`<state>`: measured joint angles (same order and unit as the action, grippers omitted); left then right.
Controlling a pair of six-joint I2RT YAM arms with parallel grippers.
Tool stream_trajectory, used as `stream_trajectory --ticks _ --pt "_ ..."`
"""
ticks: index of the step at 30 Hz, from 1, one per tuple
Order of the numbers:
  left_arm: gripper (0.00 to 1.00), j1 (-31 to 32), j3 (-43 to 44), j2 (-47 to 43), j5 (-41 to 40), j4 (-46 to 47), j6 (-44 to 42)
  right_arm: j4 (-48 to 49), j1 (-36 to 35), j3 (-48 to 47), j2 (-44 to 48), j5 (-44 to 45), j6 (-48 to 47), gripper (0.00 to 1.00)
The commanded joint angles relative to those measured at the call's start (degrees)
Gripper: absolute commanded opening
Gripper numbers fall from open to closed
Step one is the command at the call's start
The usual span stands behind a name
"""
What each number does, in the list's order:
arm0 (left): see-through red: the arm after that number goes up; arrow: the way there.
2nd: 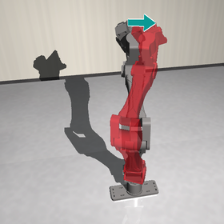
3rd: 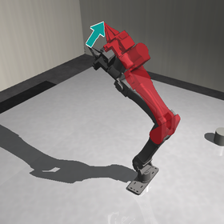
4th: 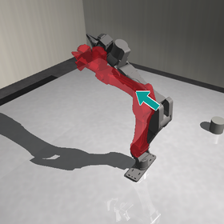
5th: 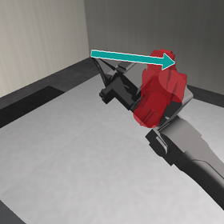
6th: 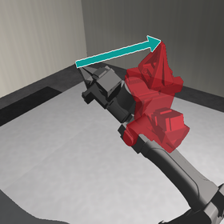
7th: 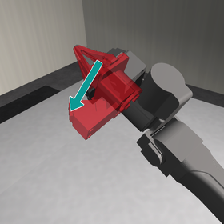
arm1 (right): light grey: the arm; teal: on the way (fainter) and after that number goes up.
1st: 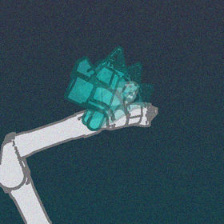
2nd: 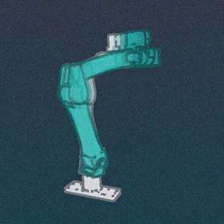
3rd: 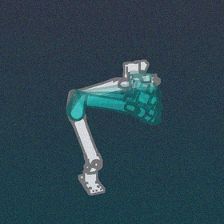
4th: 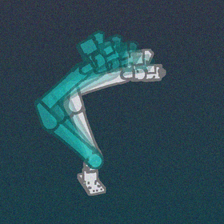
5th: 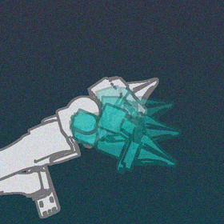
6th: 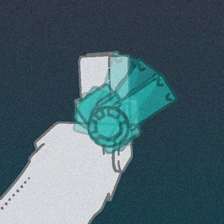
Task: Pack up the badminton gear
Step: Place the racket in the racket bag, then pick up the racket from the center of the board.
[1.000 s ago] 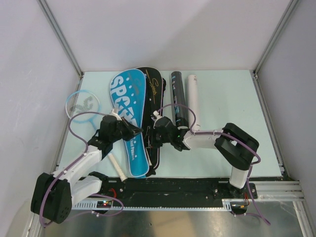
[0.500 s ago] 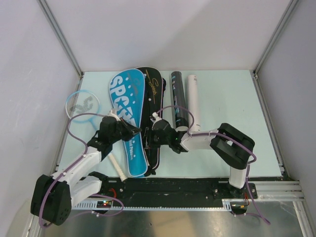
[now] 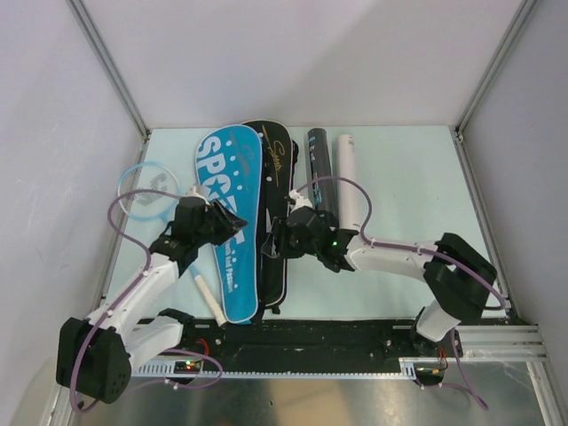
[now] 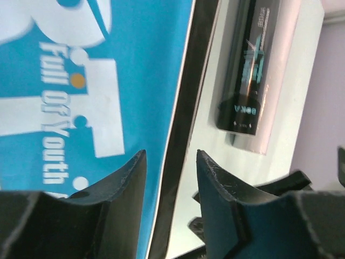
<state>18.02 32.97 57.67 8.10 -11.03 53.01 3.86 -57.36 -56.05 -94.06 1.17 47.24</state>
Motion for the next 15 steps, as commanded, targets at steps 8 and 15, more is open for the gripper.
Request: stream_trajectory --ticks 8,15 --pt "0.45 -18.1 6.2 0.1 -9.9 -14.9 -10.6 -5.1 0.4 4.1 12.9 6.8 -4.5 0.53" --pt "0.42 -26.9 4.4 6.3 -11.6 -15.6 -11.7 -2.1 0.3 6.2 16.5 5.2 -6.1 0.53"
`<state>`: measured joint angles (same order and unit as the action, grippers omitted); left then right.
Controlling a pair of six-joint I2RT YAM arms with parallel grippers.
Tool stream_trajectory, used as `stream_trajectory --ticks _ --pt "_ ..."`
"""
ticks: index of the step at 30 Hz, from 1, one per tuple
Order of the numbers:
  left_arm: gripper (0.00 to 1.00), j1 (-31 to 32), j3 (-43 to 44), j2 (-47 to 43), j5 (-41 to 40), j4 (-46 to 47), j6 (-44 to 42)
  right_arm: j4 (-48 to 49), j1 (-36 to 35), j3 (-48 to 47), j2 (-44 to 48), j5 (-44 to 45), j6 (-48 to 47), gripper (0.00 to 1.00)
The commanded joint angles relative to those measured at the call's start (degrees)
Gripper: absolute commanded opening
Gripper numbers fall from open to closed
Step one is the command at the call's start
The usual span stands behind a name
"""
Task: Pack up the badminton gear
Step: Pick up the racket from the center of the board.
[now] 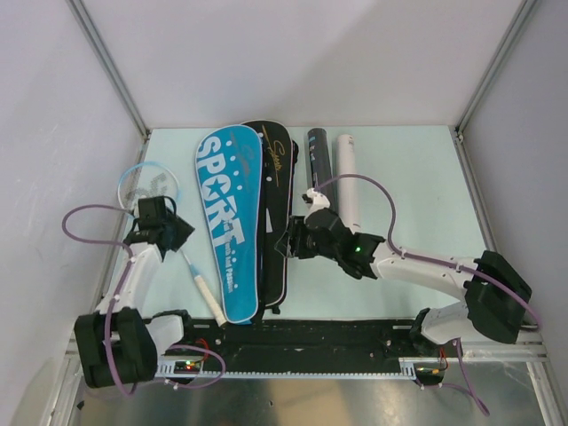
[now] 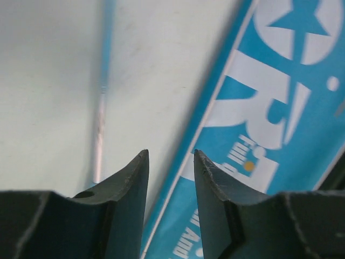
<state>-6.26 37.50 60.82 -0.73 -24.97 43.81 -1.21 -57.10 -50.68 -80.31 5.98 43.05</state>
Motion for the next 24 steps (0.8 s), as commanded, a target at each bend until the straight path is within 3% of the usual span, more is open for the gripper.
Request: stream_trajectory --ticks 1,8,20,24 --pt "0.42 -3.0 -0.1 4.5 -3.0 -1.6 -2.2 3.1 0.1 1.2 3.2 0.3 -2.1 0.53" --pt "0.38 -5.0 0.5 12.1 -6.2 -1.6 -1.8 3.9 1.3 2.8 5.9 -1.3 -2.7 0.53" --pt "0.37 -5.3 1.2 17.4 -11.3 -1.5 -2.8 5.4 3.9 5.2 8.0 -3.7 -2.6 0.52" --pt "0.3 -5.3 1.4 19.7 -10.0 -1.4 -2.8 5.5 4.3 5.4 8.1 -4.1 -2.7 0.52"
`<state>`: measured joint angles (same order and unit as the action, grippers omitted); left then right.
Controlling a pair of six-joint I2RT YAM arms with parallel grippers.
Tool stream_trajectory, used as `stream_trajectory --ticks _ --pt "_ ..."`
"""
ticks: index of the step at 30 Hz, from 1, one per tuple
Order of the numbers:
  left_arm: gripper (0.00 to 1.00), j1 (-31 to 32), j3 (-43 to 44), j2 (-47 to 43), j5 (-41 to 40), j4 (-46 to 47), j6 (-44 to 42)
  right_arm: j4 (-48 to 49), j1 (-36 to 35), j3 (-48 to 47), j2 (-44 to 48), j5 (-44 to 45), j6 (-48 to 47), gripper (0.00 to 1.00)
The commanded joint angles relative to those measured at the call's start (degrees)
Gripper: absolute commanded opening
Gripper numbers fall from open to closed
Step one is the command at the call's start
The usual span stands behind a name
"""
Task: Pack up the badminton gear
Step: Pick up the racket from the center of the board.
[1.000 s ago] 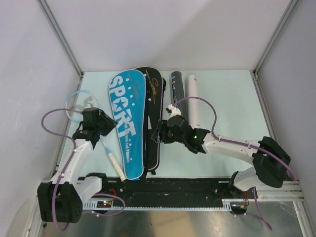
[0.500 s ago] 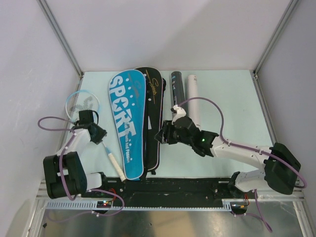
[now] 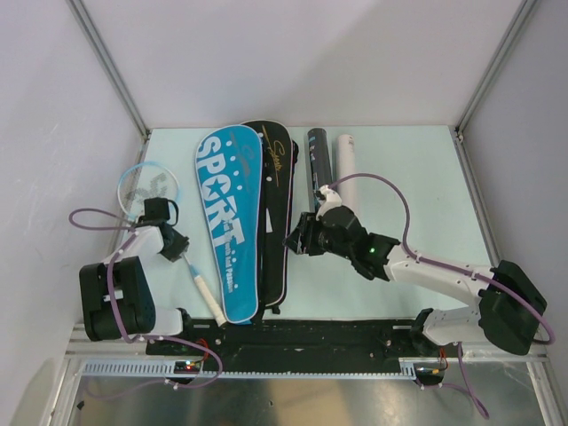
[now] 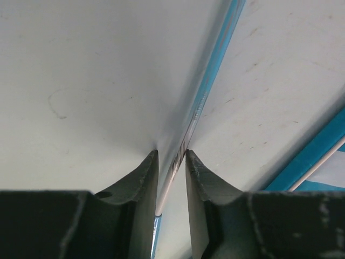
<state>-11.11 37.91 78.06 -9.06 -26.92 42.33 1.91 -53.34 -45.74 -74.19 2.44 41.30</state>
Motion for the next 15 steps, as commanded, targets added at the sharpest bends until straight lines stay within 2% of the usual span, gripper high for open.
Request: stream_trajectory --ticks 1,7,15 --pt "0.26 -0.5 1.1 2.8 -1.4 0.6 -1.3 2.3 0.6 0.5 2.0 -0.6 -0.9 0.52" --pt "0.03 -0.5 1.9 1.9 0.8 0.5 -1.5 2.2 1.0 0.6 2.6 -1.1 -1.4 0.52" --pt "0.0 -0.5 1.8 -6.4 5.2 0.5 -2.0 4.6 0.9 0.6 1.7 -5.7 -1.0 0.55"
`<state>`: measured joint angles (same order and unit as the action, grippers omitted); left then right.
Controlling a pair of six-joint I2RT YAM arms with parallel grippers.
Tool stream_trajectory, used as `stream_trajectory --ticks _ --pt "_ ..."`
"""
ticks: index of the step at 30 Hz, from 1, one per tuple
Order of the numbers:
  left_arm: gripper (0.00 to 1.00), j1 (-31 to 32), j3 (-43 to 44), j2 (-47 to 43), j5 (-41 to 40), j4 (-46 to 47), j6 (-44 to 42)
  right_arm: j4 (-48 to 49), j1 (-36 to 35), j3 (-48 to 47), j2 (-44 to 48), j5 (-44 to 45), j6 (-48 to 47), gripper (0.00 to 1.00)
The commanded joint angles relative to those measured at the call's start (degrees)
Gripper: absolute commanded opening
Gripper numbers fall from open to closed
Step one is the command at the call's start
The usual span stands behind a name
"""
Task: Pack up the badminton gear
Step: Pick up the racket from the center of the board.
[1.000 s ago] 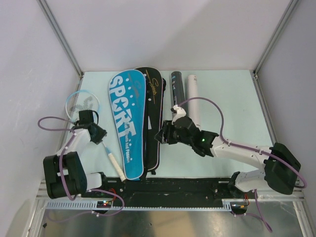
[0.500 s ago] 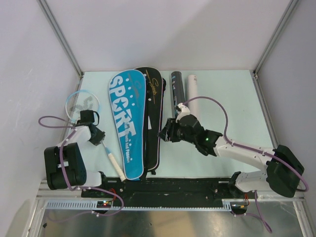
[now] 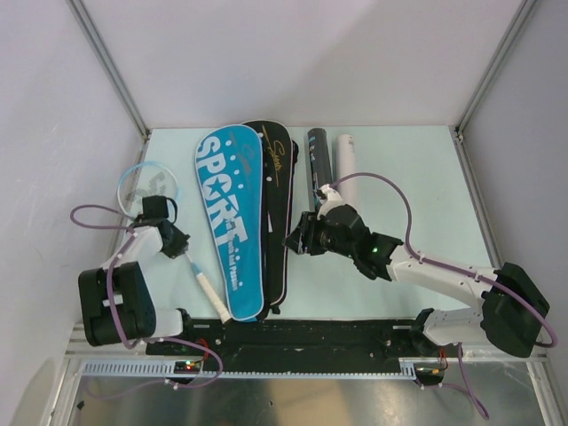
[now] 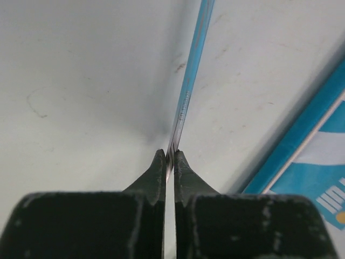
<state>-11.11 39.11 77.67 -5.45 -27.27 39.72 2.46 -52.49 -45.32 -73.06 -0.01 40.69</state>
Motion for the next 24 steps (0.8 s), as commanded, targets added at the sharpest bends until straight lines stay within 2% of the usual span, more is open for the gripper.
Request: stream_trajectory --ticks 1,9,14,19,24 --pt "0.0 -0.4 0.2 -7.2 2.0 0.9 0.7 4.5 -0.1 0.2 0.2 -3.9 0.0 0.56" --pt "0.0 -0.4 -2.4 -16.5 4.6 0.9 0.8 10.1 -2.3 -0.4 -4.1 -7.2 2.2 0.6" --pt "0.0 0.2 -2.9 -20.4 8.9 0.9 1.8 11.9 -3.8 -3.5 -9.2 -10.1 2.4 0.61" --pt "0.0 4.4 -3.4 -22.7 11.3 2.0 3.2 11.8 -5.8 -9.0 -16.3 -13.5 2.7 0.67" --pt "0.0 11.1 -5.4 -24.7 11.8 4.0 6.3 11.5 -7.4 -13.8 -20.9 -14.6 4.2 0.68"
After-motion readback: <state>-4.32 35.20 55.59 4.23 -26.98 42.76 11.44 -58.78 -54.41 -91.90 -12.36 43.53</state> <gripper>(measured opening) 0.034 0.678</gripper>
